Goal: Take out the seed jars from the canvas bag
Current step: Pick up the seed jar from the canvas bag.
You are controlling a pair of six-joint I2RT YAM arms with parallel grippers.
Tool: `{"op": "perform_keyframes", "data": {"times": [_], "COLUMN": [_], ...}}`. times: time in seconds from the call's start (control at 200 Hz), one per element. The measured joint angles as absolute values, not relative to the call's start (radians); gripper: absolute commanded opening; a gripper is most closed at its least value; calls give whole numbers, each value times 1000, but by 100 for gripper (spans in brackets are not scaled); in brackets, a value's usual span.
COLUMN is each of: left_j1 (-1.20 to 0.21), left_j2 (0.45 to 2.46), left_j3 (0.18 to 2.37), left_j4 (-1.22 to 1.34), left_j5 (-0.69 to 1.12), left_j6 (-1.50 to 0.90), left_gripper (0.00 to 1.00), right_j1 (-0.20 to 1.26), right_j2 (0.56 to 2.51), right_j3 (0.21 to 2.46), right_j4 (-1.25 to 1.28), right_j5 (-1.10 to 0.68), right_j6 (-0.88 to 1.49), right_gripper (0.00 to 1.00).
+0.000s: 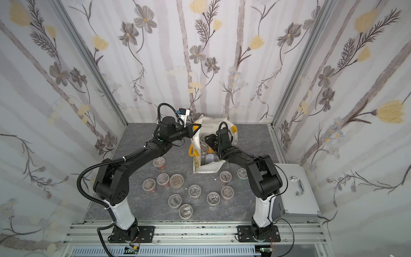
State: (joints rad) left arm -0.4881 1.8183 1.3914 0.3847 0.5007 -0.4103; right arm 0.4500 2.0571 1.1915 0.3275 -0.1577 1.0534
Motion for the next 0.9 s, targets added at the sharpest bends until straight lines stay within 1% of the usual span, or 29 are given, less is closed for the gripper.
{"op": "perform_keyframes", "data": {"times": [0.18, 0.42, 0.5, 0.779, 0.899], "left_j1": [-488, -487, -486, -484, -484], "left_j2": [1819, 1821, 1821, 1818, 1818], "left_j3": [1391, 1391, 1391, 1383, 1382], "left_j4": [385, 392, 392, 400, 400], "left_j5": [501, 502, 505, 505, 505], "left_j6": [-411, -412, -412, -411, -411], "left_gripper": [0, 0, 0, 0, 0], "right_j1": [453, 452, 452, 451, 449], "right_j2": [2078, 2103, 2106, 2099, 2095], "right_j3": [1203, 1205, 1206, 1181, 1177], "right_j4": [329, 395, 413, 482, 496], "right_j5": [-182, -226, -236, -246, -253], "right_j6": [1051, 1042, 1042, 1045, 1051], "right_gripper": [55, 38, 30, 16, 14]}}
